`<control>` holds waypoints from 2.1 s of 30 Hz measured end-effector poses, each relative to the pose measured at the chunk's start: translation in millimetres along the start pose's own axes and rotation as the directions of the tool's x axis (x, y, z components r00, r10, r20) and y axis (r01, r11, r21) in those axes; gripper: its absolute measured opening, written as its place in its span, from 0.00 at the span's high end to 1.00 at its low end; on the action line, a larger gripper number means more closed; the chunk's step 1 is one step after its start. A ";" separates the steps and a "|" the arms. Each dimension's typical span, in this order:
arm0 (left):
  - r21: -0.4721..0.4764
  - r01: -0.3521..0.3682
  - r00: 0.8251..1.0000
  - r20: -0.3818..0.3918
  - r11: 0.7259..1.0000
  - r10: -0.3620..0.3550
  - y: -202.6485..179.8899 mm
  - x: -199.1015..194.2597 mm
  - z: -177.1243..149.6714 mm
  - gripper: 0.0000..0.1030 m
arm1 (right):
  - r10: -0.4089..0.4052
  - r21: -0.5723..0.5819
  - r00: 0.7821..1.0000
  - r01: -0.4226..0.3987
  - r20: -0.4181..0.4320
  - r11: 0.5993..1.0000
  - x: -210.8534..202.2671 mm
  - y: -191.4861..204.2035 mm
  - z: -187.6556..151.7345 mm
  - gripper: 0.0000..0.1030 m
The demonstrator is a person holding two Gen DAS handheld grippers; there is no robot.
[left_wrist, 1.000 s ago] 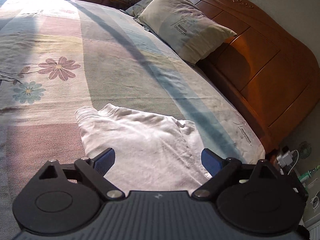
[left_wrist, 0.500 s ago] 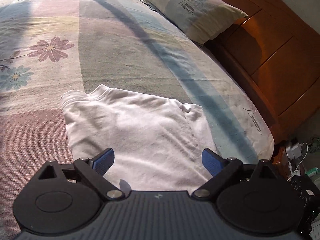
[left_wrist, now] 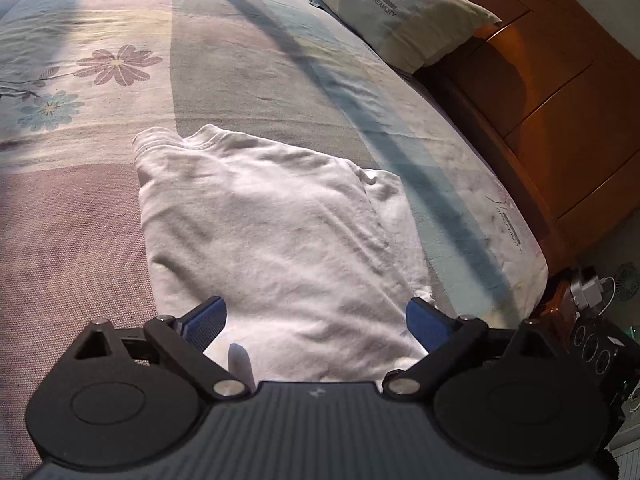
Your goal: Fold clothes
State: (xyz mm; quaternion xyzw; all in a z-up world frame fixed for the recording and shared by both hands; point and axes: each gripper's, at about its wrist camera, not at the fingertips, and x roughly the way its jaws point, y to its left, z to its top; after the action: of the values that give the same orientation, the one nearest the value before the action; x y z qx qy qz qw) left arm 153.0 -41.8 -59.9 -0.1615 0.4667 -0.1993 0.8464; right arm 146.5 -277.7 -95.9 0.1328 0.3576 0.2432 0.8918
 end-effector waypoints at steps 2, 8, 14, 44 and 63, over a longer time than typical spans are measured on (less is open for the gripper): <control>-0.002 -0.017 1.000 0.007 1.000 0.017 2.1 -7.4 -4.0 0.07 | 0.000 0.007 1.000 0.000 0.007 1.000 -1.1 0.5 -0.1 0.00; 0.002 -0.084 0.994 0.068 0.996 0.084 11.2 -36.9 -8.3 0.07 | 0.022 0.065 0.997 -0.027 0.074 0.997 -9.9 -1.4 8.2 0.00; -0.025 -0.124 0.983 0.135 0.992 0.126 24.7 -60.3 -3.3 0.07 | 0.041 0.011 0.989 -0.043 0.142 0.999 -3.4 -2.0 61.2 0.00; -0.123 -0.252 0.943 0.190 0.960 0.272 82.0 -92.0 -6.5 0.07 | -0.155 -0.327 0.987 0.133 -0.041 0.936 130.3 64.0 111.5 0.00; -0.086 -0.261 0.947 0.170 0.962 0.272 64.5 -95.9 -15.8 0.07 | -0.239 -0.296 0.964 0.195 -0.119 0.935 71.8 74.7 57.0 0.00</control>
State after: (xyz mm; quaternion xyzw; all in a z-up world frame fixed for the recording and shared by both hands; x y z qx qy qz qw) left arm 105.1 59.6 -28.1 -0.1407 0.4118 -0.0531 0.8988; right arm 206.2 -180.1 -66.0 -0.0549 0.3990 0.2010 0.8930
